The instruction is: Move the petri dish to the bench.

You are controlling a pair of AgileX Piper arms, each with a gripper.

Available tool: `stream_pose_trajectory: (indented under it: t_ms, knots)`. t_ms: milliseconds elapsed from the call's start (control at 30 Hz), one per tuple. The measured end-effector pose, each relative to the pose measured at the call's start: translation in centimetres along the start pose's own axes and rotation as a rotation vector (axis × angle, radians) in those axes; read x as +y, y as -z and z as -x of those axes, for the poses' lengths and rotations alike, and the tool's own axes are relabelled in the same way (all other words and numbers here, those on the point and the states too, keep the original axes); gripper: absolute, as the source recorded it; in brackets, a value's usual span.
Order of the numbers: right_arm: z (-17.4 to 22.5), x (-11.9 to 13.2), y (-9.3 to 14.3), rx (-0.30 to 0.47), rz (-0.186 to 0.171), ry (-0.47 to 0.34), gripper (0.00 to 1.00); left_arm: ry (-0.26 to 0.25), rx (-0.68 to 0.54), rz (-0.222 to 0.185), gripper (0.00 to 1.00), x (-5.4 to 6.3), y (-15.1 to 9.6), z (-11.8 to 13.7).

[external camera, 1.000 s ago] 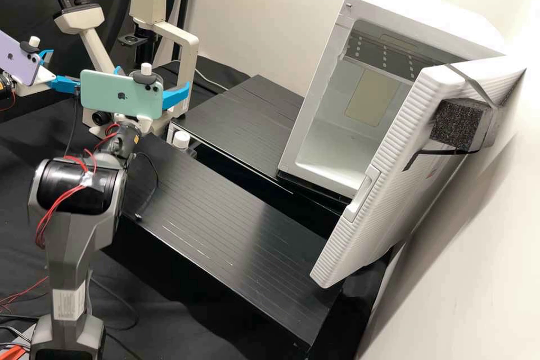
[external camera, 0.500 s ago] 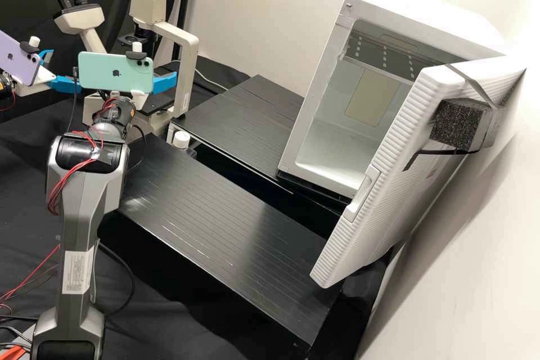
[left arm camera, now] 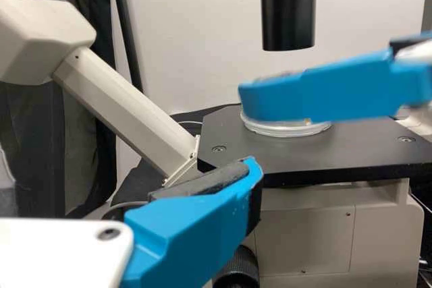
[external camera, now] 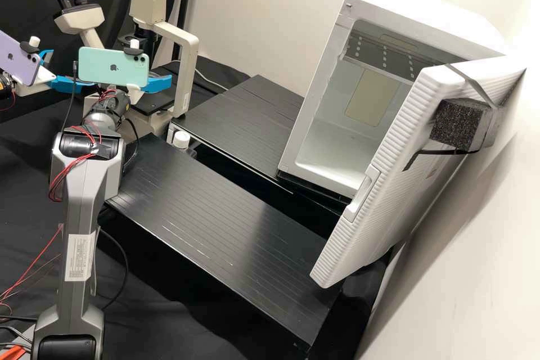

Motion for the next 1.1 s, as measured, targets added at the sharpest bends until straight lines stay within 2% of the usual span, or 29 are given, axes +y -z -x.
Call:
stream_pose_trajectory:
  t_ms: [200,367,567,833,967,1100]
  knots:
    - [-0.8,-1.6,-0.4,-0.020,-0.030,0.017,1.00,0.000,0.000,0.000,1.00,0.0,0.0,0.0]
    - [-1.4,-2.4,-0.5,-0.027,-0.019,0.022,1.00,0.000,0.000,0.000,1.00,0.0,0.0,0.0]
    - [-2.3,-2.5,-0.6,-0.050,-0.027,0.002,1.00,0.000,0.000,0.000,1.00,0.0,0.0,0.0]
    - [-3.2,-3.2,-1.3,-0.094,-0.072,-0.007,1.00,0.000,0.000,0.000,1.00,0.0,0.0,0.0]
    - [-3.6,-3.5,-1.4,-0.097,-0.064,-0.008,1.00,0.000,0.000,0.000,1.00,0.0,0.0,0.0]
    - [-3.8,-3.4,-1.4,-0.106,-0.073,-0.016,1.00,0.000,0.000,0.000,1.00,0.0,0.0,0.0]
